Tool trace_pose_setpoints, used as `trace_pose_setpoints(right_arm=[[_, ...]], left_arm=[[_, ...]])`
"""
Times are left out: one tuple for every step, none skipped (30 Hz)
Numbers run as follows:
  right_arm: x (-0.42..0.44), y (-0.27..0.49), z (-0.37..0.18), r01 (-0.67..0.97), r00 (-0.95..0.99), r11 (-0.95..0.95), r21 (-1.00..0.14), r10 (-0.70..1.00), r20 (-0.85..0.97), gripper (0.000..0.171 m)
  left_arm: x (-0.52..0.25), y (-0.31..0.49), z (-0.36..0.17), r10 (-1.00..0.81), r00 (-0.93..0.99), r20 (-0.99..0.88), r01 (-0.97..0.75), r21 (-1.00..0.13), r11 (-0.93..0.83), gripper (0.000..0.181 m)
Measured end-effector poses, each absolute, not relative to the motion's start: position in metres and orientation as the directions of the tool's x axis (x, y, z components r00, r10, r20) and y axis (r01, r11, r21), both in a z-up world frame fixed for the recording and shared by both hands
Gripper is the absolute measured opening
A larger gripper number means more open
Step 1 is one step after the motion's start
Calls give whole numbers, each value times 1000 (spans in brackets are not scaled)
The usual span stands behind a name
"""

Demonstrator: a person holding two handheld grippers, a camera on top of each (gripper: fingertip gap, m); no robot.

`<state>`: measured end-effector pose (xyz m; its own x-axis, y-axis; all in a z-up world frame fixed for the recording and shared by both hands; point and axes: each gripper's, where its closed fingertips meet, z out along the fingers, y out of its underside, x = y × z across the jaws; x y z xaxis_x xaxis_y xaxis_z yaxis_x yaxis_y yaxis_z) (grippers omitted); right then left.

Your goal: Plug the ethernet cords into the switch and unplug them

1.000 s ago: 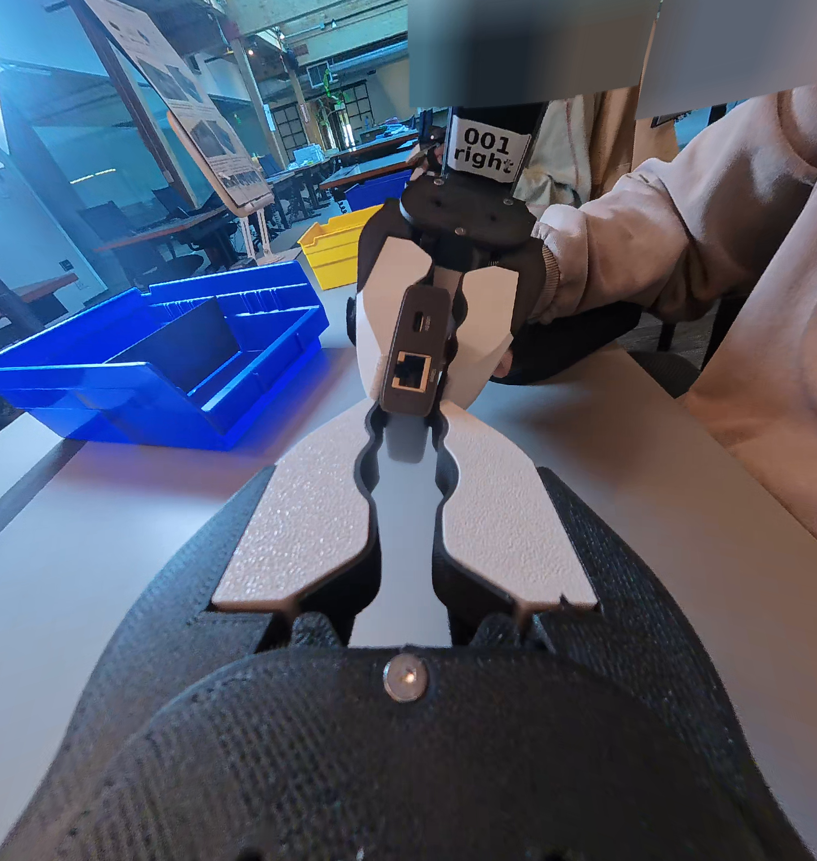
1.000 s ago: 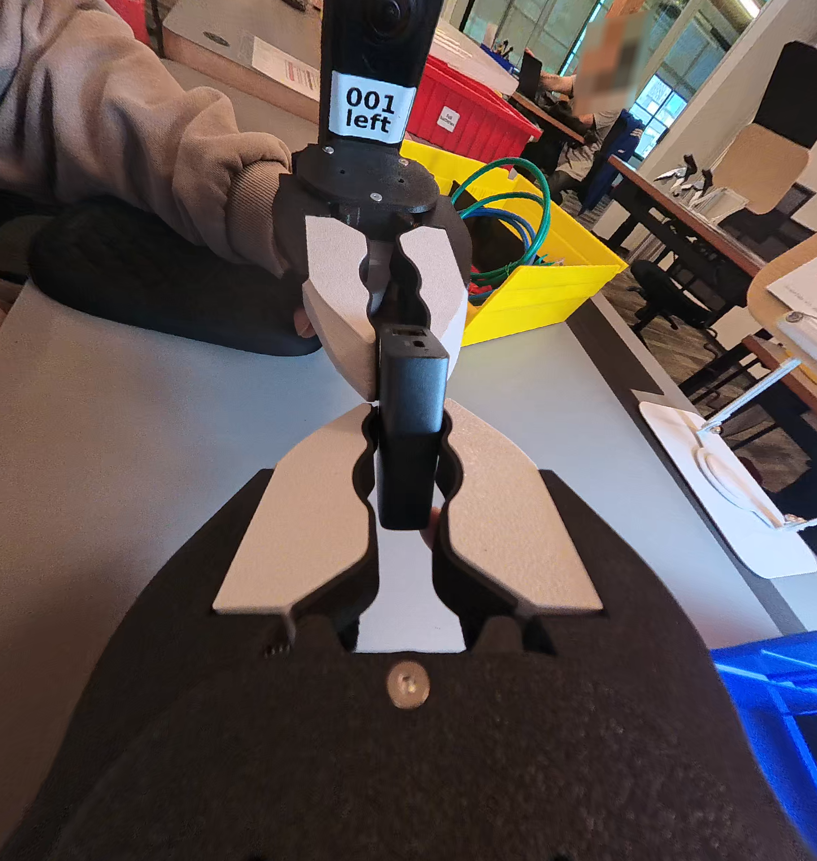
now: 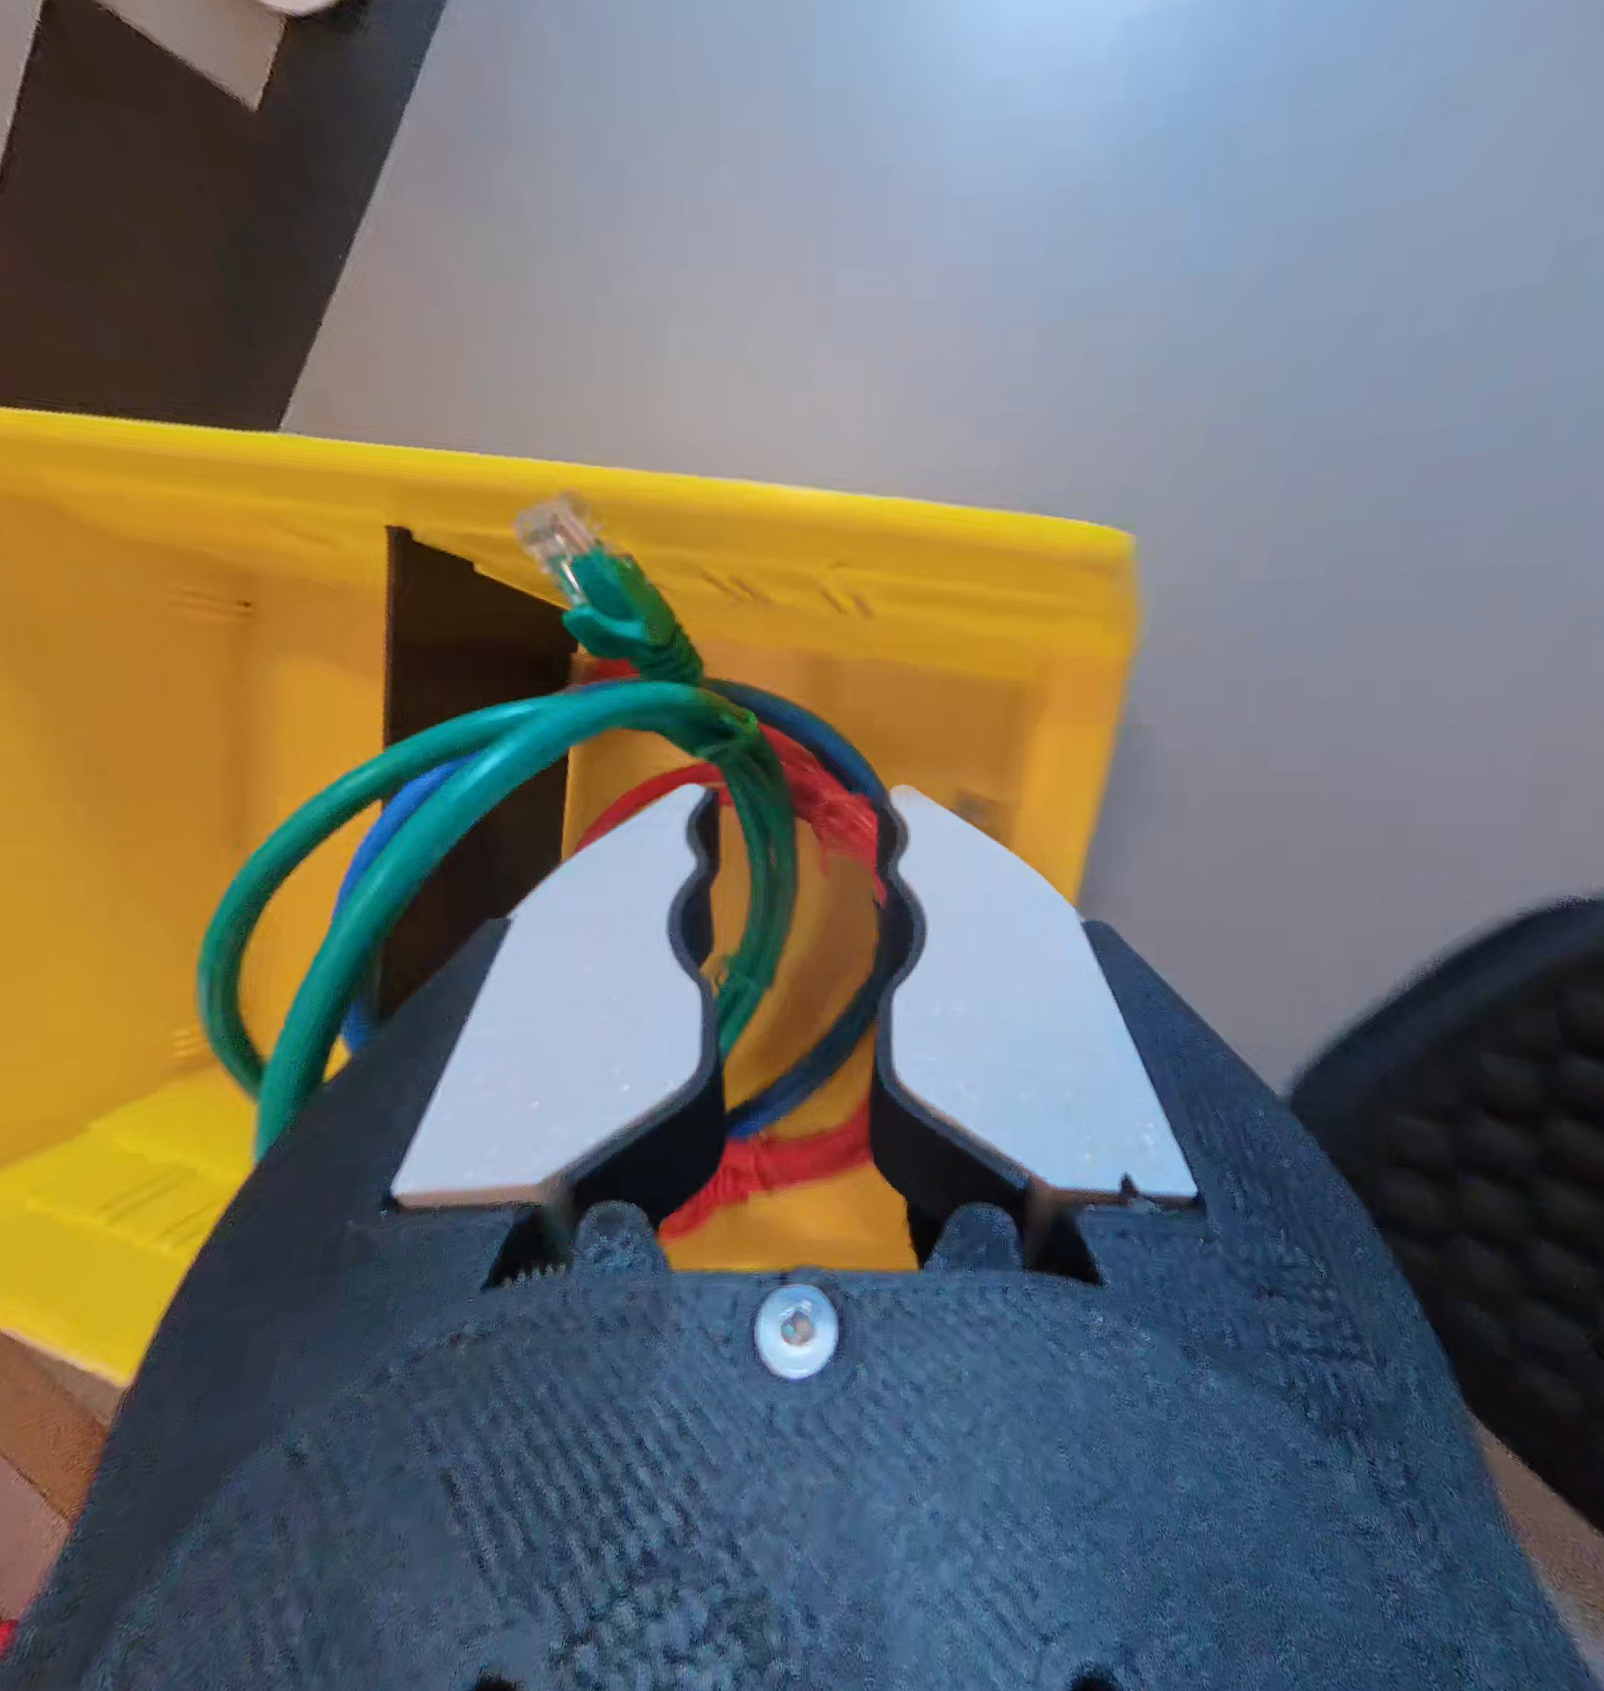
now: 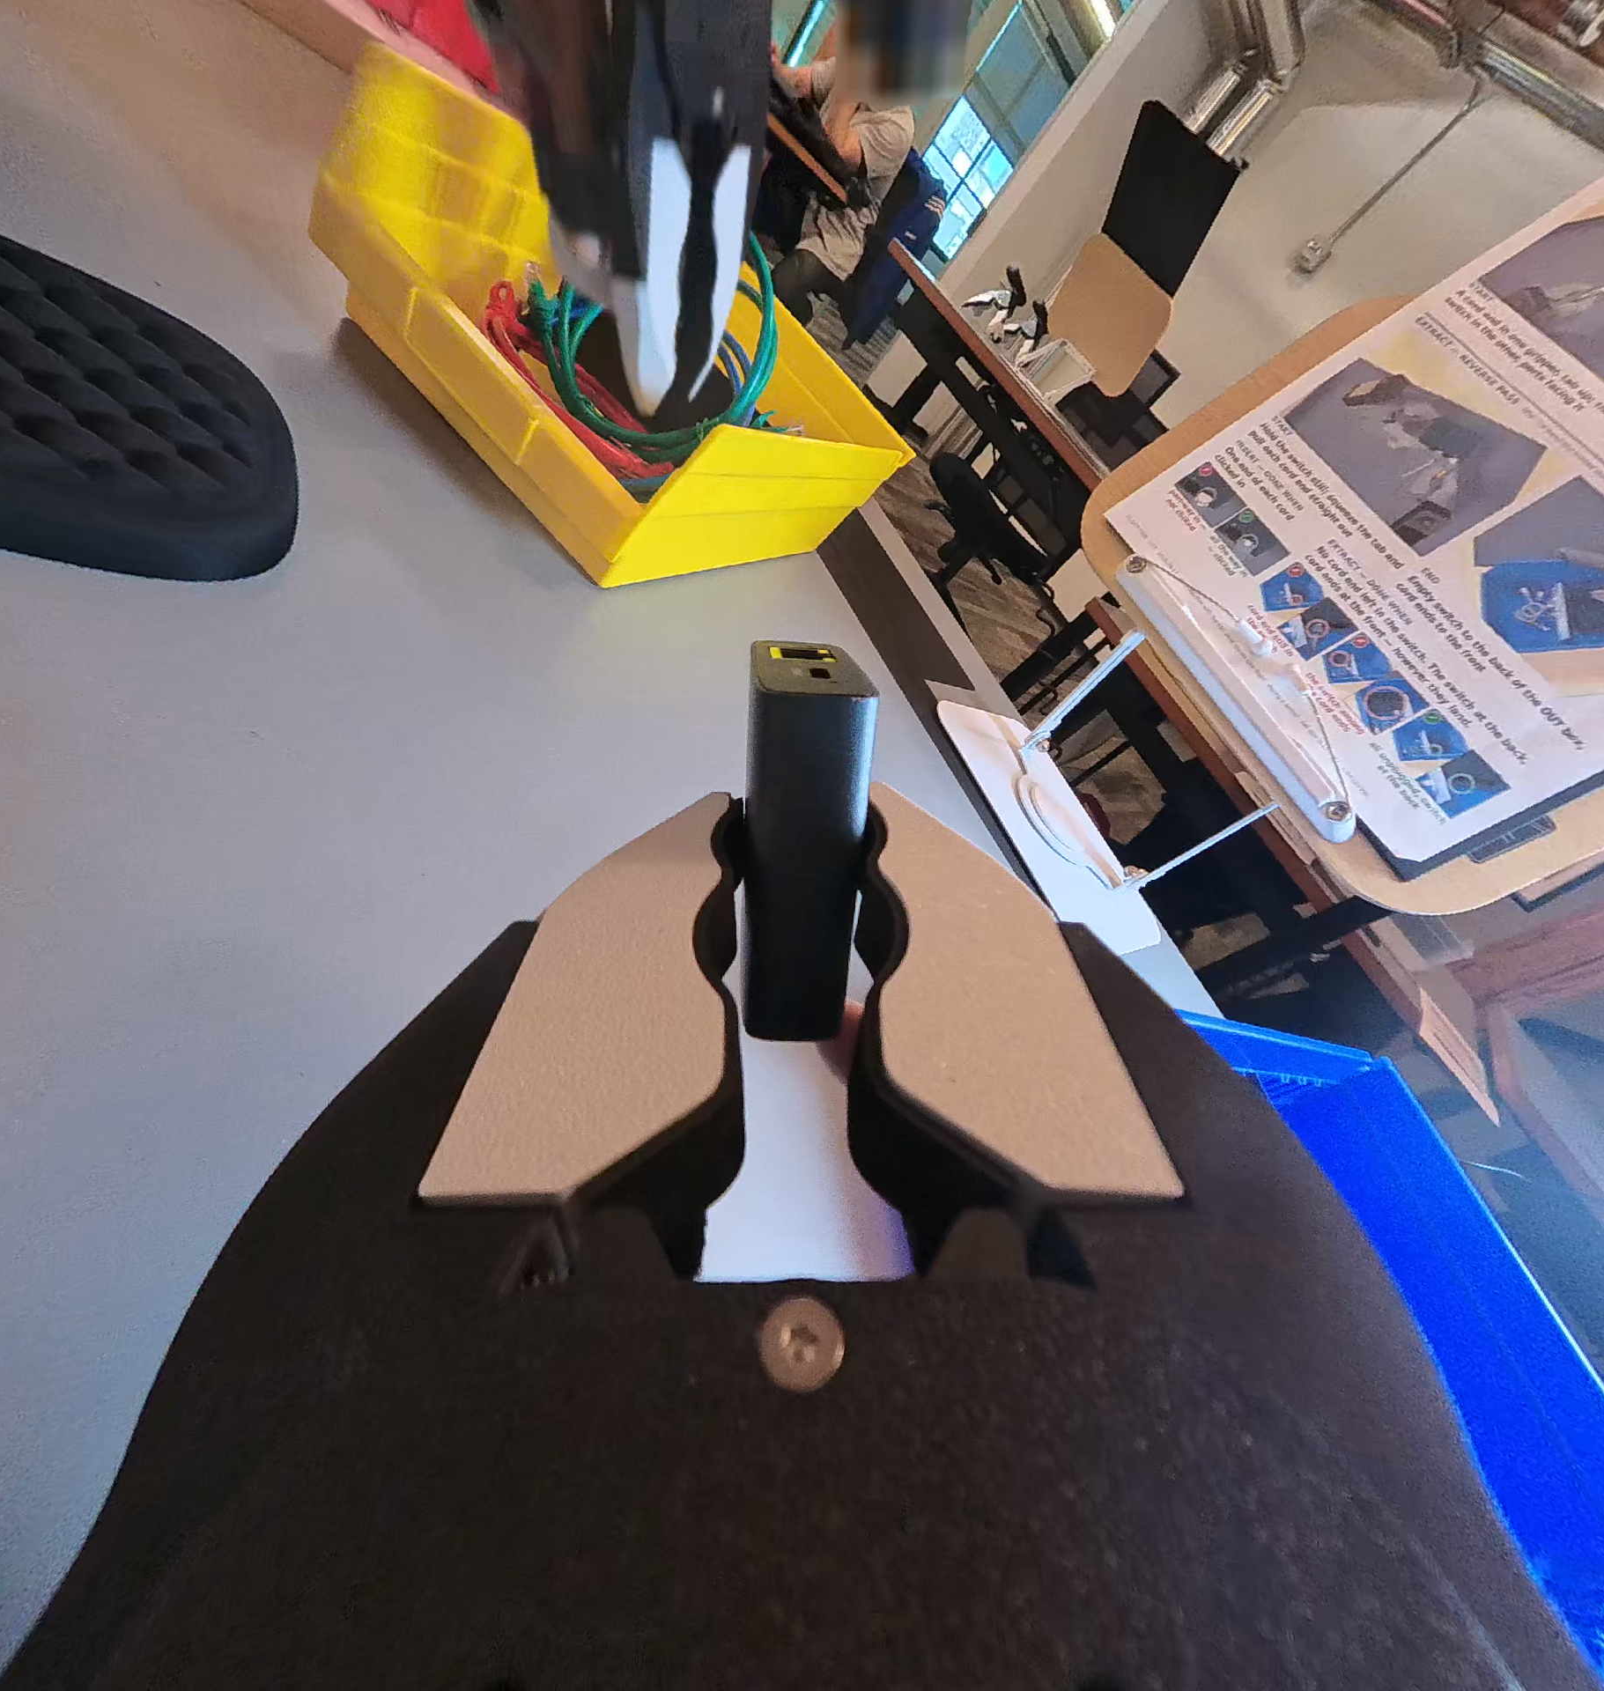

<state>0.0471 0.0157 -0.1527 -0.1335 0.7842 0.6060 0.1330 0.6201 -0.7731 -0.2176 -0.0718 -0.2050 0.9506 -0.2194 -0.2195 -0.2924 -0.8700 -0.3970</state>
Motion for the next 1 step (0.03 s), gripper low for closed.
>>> trace_pose_setpoints(right_arm=[[47,16,-153,129,-137,613,-779,789,598,22]], left_arm=[[-224,-65,-215,-194,952,-236,-277,-401,-873,36]])
